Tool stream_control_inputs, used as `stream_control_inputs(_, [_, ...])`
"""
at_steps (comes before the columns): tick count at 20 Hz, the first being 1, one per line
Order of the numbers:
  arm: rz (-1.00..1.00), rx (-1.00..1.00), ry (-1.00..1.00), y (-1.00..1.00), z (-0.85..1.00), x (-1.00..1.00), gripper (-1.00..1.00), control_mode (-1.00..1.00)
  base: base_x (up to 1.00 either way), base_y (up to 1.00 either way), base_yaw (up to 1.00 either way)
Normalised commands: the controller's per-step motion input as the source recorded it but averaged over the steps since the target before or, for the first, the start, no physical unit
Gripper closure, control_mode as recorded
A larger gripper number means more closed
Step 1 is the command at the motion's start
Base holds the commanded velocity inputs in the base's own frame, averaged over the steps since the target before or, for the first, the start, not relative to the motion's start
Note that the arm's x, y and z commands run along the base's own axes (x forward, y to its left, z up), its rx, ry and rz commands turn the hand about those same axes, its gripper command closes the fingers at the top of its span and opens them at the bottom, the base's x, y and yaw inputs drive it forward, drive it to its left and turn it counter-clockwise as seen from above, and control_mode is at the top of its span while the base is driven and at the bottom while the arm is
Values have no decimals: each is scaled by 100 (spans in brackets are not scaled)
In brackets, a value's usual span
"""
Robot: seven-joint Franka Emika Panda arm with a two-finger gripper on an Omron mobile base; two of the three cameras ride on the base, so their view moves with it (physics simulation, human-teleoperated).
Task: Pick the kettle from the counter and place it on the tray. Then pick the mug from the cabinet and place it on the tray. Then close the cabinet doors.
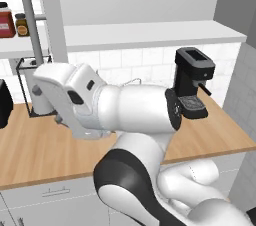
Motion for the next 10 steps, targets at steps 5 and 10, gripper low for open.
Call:
stream_control_inputs(5, [-3, 8, 4, 51, 0, 22, -100, -100, 0, 0, 0])
stream_control_inputs(10, [-6, 3, 13, 46, 0, 3, -100, -100, 0, 0, 0])
